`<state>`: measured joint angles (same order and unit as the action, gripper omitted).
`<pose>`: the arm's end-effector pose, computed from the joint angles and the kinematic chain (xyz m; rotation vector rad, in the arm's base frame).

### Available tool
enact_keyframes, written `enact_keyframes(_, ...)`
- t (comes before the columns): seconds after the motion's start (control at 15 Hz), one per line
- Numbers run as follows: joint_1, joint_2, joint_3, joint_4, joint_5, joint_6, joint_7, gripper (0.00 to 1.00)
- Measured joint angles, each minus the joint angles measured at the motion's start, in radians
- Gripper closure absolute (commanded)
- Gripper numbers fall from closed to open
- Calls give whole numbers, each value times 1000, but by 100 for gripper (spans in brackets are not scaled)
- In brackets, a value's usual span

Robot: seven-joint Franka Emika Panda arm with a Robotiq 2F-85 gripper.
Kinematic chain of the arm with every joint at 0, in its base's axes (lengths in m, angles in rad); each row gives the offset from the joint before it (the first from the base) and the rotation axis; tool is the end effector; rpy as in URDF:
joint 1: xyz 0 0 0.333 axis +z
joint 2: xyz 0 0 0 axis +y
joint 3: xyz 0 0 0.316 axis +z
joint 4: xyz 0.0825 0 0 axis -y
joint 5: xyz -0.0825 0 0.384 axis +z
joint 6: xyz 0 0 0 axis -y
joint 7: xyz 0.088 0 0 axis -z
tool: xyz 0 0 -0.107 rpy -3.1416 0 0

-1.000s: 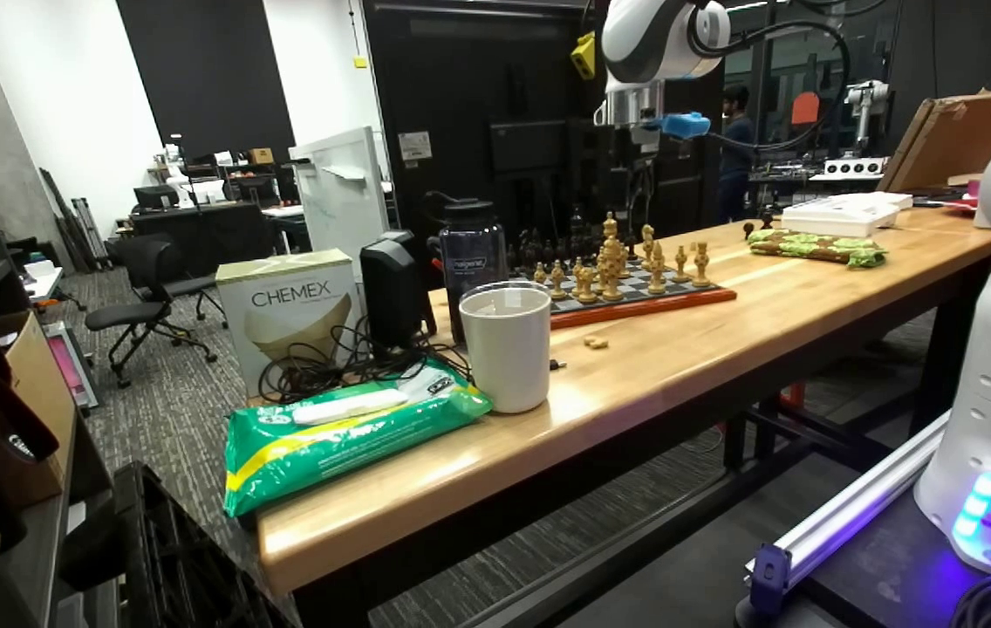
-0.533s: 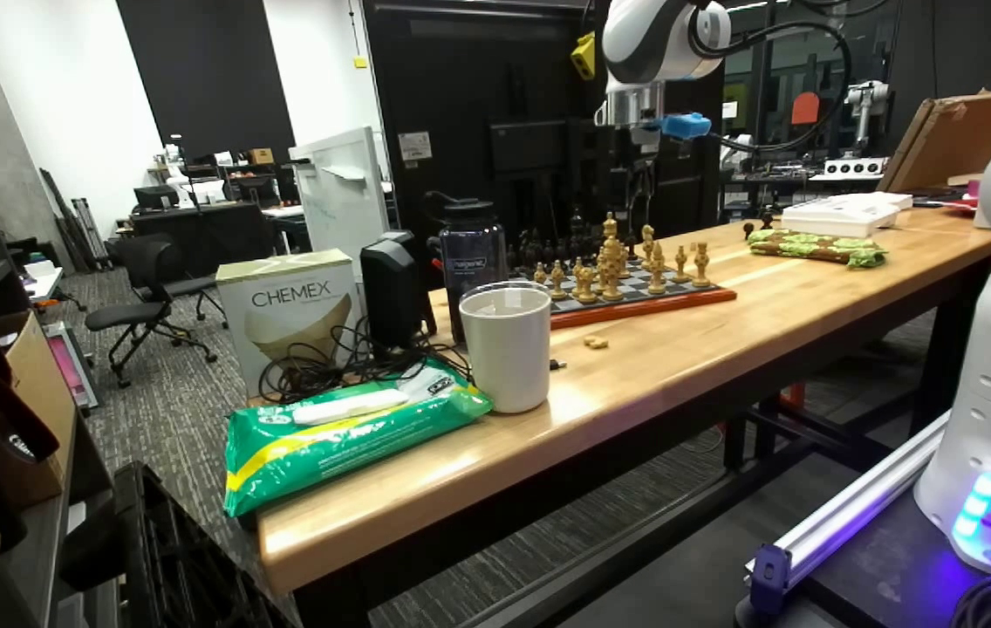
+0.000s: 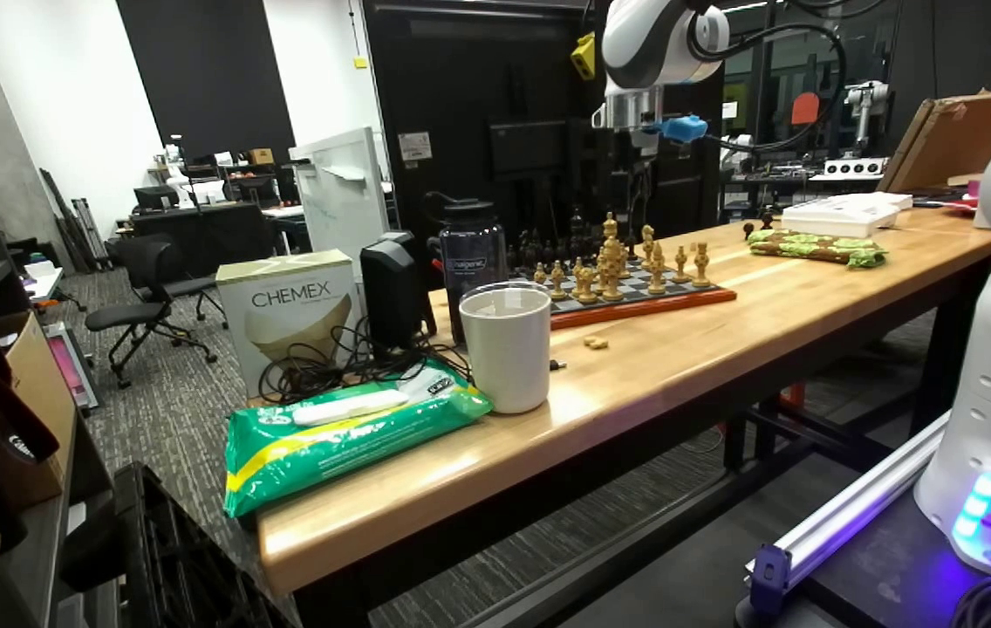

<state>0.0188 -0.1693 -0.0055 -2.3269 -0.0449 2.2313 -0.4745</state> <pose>0.4892 0.0051 0.4143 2.9871 0.7852 0.0983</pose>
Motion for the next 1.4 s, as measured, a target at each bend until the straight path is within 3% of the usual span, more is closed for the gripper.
enact_keyframes(0.2, 6, 0, 0, 1, -11, 5, -30, 0)
enact_keyframes(0.73, 57, 11, 1, 1, -9, 6, -288, 0)
enact_keyframes(1.4, 74, 32, 2, 0, 42, 5, -500, 0)
